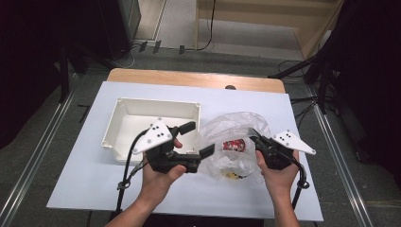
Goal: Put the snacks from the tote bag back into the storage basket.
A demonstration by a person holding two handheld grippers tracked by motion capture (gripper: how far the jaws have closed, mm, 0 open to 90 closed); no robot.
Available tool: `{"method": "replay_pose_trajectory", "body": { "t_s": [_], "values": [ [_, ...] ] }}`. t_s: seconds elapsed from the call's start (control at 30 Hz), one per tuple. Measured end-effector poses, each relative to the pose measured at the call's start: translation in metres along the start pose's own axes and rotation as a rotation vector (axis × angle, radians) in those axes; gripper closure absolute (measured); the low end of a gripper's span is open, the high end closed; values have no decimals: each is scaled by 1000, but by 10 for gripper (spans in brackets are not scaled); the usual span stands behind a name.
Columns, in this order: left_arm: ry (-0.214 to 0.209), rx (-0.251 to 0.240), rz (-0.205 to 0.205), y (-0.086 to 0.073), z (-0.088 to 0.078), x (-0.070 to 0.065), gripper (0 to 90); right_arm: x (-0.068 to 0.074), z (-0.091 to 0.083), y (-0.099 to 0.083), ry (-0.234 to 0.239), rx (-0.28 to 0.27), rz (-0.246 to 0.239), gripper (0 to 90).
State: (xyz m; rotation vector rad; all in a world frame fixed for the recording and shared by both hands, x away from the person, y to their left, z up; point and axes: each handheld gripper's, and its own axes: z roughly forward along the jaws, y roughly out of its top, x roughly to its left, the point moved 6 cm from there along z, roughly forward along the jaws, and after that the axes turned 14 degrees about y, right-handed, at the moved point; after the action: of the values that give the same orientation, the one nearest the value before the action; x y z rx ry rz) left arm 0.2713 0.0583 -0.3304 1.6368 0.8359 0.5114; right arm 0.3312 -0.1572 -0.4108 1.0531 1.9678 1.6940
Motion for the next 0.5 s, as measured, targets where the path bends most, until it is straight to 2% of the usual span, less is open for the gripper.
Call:
{"method": "replay_pose_trajectory", "body": {
  "t_s": [0.07, 0.13, 0.2, 0.27, 0.33, 0.5],
  "values": [
    [31, 56, 55, -14, 10, -5, 137, 1, 0, 0, 4, -2, -1, 900],
    [58, 96, 61, -28, 19, -4, 143, 2, 0, 1, 9, -7, -2, 900],
    [116, 144, 61, -41, 26, 3, 175, 3, -1, 2, 13, -9, -5, 900],
    [154, 186, 58, -55, 33, 10, 252, 3, -2, 3, 11, -9, -7, 900],
    [184, 235, 83, -69, 40, 14, 337, 3, -3, 4, 12, -8, -9, 900],
    [191, 308, 86, -92, 50, 20, 552, 4, -4, 4, 22, -9, -14, 900]
  ]
}}
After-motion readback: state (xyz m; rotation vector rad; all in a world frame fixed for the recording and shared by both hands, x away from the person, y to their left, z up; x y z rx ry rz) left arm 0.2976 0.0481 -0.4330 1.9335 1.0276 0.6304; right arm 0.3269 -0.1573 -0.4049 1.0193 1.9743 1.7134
